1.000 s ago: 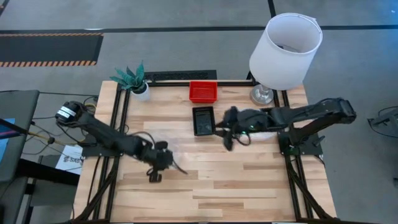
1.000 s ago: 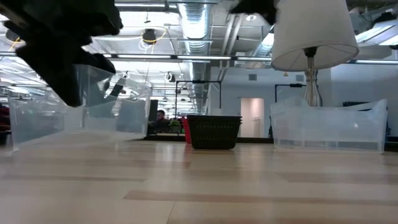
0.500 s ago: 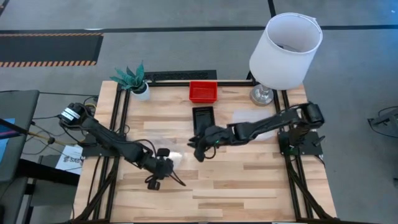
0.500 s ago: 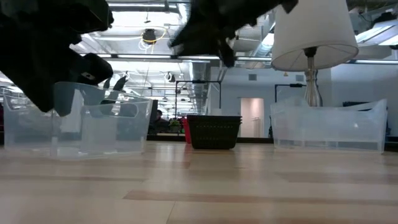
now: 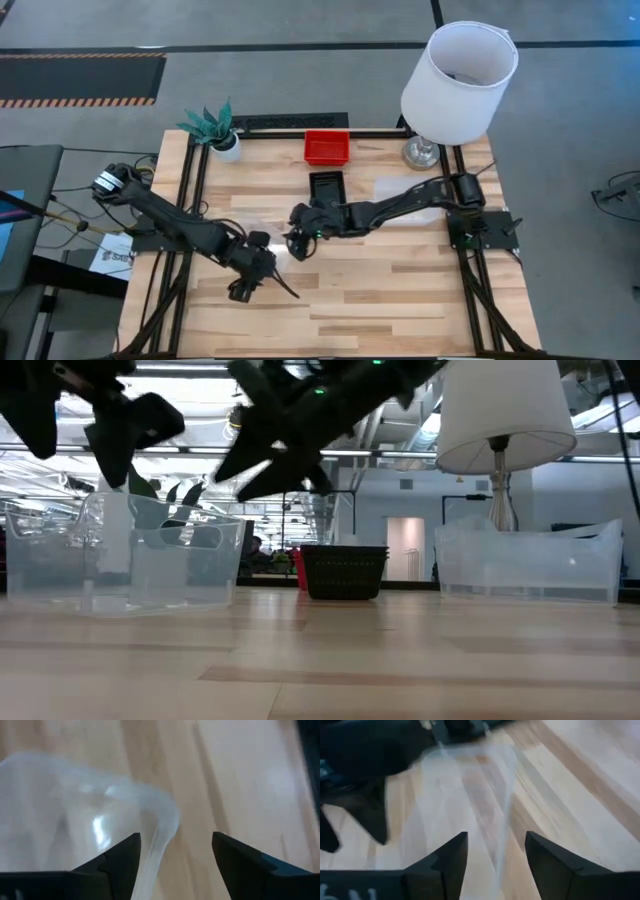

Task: Stack baskets by color
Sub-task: Stack the left transparent bin on top of the right transparent bins

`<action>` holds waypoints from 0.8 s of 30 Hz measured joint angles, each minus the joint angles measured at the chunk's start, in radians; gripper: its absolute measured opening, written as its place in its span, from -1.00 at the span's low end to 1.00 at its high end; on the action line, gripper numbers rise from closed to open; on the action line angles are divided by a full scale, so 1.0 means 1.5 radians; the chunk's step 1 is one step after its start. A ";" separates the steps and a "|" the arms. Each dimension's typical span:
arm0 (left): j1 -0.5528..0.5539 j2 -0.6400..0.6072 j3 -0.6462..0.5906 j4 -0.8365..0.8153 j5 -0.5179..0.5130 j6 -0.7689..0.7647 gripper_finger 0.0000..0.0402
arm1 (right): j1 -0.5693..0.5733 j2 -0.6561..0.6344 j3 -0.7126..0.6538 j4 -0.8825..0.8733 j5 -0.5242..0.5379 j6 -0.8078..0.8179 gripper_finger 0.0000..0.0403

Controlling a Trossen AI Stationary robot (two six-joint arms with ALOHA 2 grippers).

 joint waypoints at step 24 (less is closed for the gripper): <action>-0.014 -0.265 -0.031 -0.035 -0.362 -0.007 0.19 | 0.014 0.126 0.141 -0.120 0.050 -0.041 -0.53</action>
